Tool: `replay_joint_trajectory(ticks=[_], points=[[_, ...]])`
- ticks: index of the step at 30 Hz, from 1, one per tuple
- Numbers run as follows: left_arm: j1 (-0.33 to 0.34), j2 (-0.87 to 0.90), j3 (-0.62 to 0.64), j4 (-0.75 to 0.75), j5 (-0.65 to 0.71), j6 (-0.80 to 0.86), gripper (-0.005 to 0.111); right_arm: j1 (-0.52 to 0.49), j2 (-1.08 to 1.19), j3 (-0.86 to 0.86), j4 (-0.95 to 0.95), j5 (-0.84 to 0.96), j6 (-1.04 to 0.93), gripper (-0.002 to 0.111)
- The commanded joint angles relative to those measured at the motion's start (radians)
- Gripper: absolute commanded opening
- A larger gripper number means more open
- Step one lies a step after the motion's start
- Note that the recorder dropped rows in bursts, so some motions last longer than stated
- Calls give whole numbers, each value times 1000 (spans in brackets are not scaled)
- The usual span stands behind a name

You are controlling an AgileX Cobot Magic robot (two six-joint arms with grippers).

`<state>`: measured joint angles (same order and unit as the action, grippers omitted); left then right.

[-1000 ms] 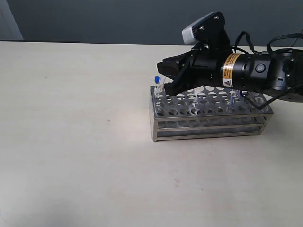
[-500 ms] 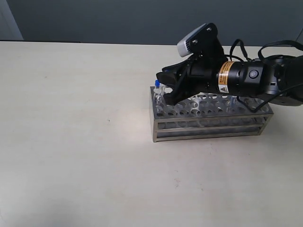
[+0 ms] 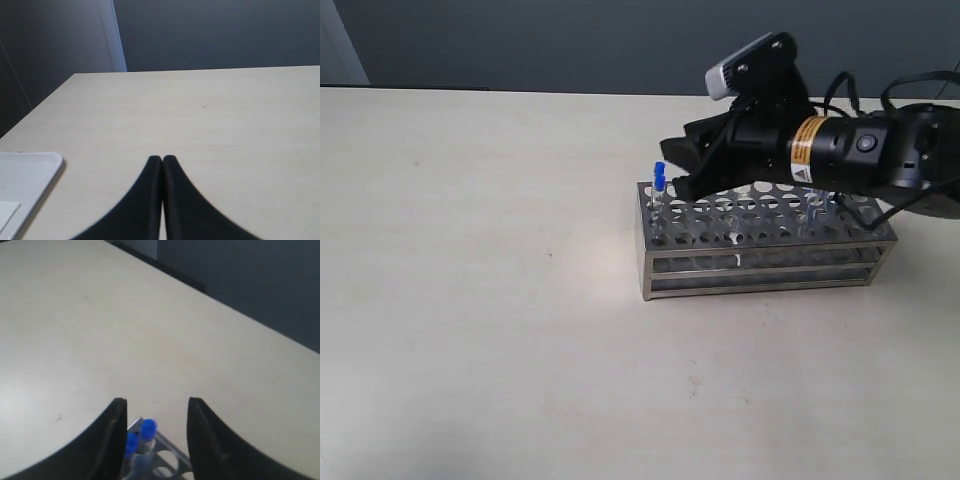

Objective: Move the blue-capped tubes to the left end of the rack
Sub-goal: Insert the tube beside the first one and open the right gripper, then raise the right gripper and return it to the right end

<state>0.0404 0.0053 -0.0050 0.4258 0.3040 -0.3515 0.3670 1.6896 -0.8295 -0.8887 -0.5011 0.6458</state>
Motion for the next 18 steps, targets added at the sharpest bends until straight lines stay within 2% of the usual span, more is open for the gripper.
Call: replay_joint_trajectory(ticks=[1, 10, 12, 15, 18], points=[[-4, -5, 2, 6, -11, -5, 0, -49, -109, -4, 48, 124, -17, 39], [-4, -5, 2, 6, -11, -5, 0, -157, -266, 7, 90, 393, -15, 39], [-4, -5, 2, 6, -11, -5, 0, -162, -278, 34, 88, 407, -15, 39], [-4, -5, 2, 6, -11, -5, 0, -204, -278, 96, 90, 356, -15, 39], [-4, -5, 2, 6, -11, -5, 0, -328, -269, 149, 213, 206, -19, 39]])
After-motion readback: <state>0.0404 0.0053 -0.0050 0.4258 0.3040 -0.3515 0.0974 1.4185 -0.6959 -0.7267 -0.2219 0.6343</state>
